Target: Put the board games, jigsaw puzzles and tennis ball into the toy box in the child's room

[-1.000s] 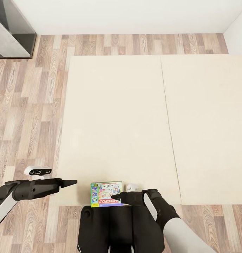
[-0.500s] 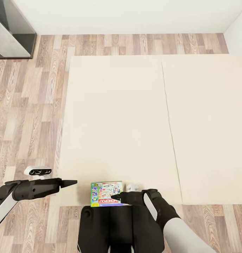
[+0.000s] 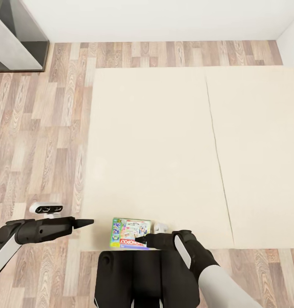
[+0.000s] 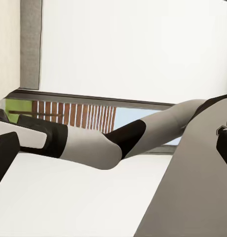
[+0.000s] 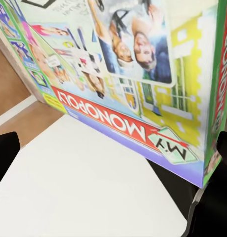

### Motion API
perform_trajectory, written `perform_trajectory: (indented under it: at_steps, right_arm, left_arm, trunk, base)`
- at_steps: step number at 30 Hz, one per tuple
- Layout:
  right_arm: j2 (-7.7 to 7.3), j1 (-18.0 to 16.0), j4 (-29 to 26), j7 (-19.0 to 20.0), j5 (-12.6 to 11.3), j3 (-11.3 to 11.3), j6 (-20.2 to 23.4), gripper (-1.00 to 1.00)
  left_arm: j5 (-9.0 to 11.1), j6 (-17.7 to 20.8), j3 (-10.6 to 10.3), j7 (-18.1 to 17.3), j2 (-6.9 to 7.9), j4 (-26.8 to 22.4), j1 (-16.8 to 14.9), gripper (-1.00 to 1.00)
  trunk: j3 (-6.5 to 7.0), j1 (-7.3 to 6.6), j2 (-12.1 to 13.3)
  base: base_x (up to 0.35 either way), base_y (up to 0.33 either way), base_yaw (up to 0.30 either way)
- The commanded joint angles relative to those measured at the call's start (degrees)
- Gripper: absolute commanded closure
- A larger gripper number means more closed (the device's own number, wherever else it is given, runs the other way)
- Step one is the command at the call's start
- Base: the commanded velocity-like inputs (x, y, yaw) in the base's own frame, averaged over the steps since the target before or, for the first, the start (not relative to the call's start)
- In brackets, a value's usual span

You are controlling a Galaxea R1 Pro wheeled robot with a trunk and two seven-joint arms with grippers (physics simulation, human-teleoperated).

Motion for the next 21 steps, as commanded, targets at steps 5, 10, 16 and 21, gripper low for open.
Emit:
perform_trajectory:
  at_steps: [5, 10, 16, 21]
  right_arm:
    - [0.00, 0.00, -0.08, -0.21, -0.57, 0.03, 0.50, -1.00]
    - [0.00, 0.00, -0.08, -0.22, -0.57, 0.03, 0.50, -1.00]
    - [0.00, 0.00, -0.08, -0.22, -0.57, 0.03, 0.50, -1.00]
    - [0.00, 0.00, -0.08, -0.22, -0.57, 0.03, 0.50, -1.00]
  left_arm:
    - [0.27, 0.60, -0.18, -0.13, 0.07, 0.03, -0.07, -1.00]
    - [0.27, 0.61, -0.18, -0.13, 0.07, 0.03, -0.04, -1.00]
    - [0.27, 0.60, -0.18, -0.13, 0.07, 0.03, -0.02, -1.00]
    - [0.27, 0.60, -0.18, -0.13, 0.07, 0.03, -0.01, -1.00]
  trunk:
    - [-0.06, 0.03, -0.09]
    - [-0.06, 0.03, -0.09]
    - [-0.06, 0.03, -0.09]
    - [-0.06, 0.03, -0.09]
  base:
    - [0.000, 0.225, 0.000]
    - [0.000, 0.222, 0.000]
    - [0.000, 0.079, 0.000]
    - [0.000, 0.007, 0.000]
